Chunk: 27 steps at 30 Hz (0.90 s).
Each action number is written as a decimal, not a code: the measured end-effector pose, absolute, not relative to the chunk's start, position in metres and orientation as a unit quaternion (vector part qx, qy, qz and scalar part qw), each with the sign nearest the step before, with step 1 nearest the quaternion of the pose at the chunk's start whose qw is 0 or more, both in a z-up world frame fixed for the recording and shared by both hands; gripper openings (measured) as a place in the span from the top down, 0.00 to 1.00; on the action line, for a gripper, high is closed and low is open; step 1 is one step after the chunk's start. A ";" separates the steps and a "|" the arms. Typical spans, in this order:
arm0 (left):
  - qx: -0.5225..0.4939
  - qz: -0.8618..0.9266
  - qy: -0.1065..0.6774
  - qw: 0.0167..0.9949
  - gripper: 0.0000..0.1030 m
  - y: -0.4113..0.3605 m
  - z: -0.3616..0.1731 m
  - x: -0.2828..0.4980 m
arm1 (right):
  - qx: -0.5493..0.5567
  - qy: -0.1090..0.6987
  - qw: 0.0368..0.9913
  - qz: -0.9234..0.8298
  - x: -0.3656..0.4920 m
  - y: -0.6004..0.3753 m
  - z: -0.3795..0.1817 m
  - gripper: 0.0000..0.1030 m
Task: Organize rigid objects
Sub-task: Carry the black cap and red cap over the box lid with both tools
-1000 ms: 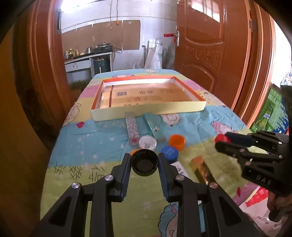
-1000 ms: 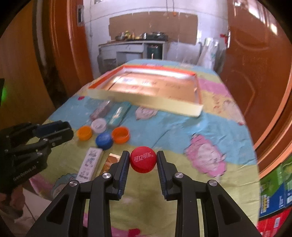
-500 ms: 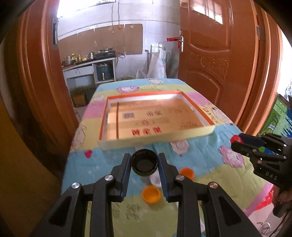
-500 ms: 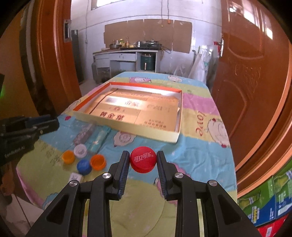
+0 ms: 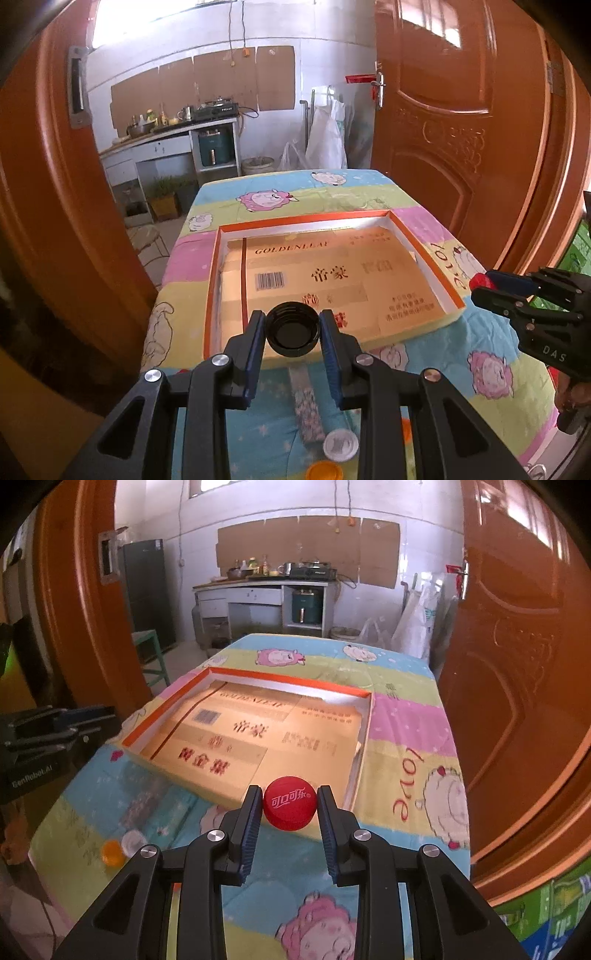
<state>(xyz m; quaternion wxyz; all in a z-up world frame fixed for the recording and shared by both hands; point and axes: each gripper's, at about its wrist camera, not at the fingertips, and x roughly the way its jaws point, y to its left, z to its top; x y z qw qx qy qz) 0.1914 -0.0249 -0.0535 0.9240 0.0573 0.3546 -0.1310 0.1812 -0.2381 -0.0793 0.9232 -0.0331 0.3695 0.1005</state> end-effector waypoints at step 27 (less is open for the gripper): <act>0.045 -0.067 0.461 0.884 0.71 -0.027 -0.122 0.312 | -0.031 0.454 0.886 0.092 0.310 -0.219 -0.131 0.70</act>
